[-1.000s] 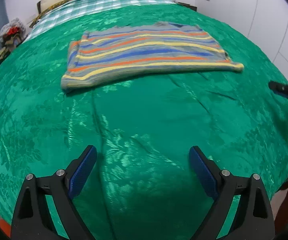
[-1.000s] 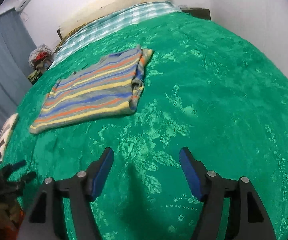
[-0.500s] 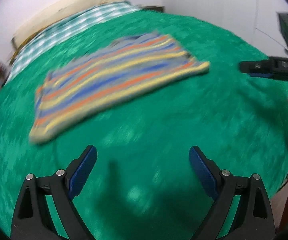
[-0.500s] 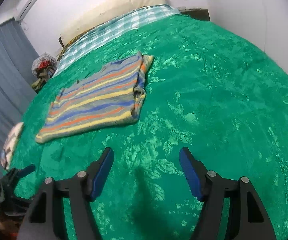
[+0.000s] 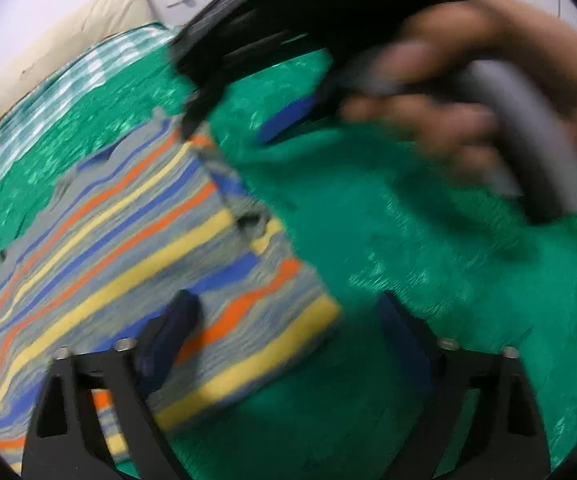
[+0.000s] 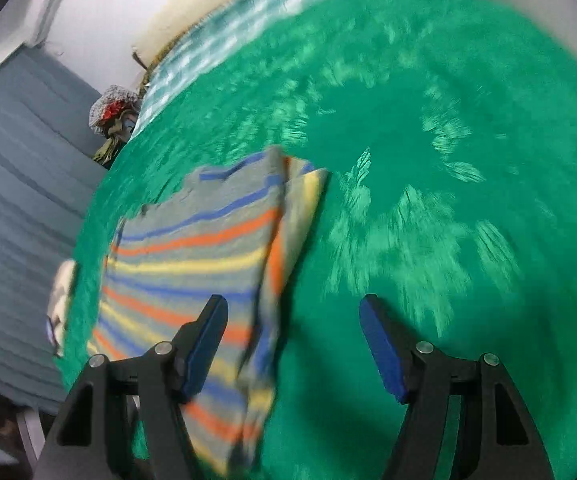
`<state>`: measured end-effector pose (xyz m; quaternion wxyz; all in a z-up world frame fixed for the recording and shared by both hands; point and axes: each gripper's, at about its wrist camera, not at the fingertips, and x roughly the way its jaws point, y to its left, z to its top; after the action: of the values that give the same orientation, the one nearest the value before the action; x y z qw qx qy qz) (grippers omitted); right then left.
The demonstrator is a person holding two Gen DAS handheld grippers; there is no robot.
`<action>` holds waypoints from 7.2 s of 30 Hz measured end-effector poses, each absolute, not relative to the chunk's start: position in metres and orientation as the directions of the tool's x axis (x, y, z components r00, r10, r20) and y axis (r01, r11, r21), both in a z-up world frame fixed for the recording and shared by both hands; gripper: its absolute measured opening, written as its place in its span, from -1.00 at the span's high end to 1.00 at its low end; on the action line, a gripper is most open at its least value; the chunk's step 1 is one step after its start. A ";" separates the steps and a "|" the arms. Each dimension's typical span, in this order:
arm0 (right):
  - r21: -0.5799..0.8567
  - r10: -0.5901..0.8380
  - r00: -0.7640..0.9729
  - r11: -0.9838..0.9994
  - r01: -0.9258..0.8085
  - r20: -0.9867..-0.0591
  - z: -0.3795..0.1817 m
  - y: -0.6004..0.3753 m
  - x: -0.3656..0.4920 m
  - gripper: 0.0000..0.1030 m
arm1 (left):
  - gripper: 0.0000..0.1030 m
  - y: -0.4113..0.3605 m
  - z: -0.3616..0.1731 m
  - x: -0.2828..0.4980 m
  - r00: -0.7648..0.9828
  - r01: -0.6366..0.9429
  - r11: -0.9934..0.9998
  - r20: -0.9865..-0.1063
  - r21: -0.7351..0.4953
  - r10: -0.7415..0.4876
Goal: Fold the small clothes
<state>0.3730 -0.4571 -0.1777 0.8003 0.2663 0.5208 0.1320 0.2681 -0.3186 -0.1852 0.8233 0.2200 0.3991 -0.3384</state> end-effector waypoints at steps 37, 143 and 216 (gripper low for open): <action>0.648 0.677 0.335 0.732 -0.211 -0.656 -0.162 -0.087 0.484 0.29 | -0.07 0.087 -0.169 0.280 0.545 -0.181 0.858 -0.776 -0.480 -0.319; 0.077 0.062 0.556 0.997 0.003 -0.829 -0.130 -0.184 0.089 -0.79 | -0.77 0.045 -0.147 0.132 0.525 0.085 0.996 -0.851 0.029 -0.020; 0.011 0.075 0.495 0.991 -0.131 -0.866 0.017 -0.133 0.037 -0.82 | -0.99 0.039 0.005 0.057 0.556 -0.032 0.996 -0.826 0.085 0.088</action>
<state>0.0372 -0.1333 0.0174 0.8641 -0.0281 0.4990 0.0598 0.0573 0.0387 0.0054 0.8817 0.0299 0.4697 0.0338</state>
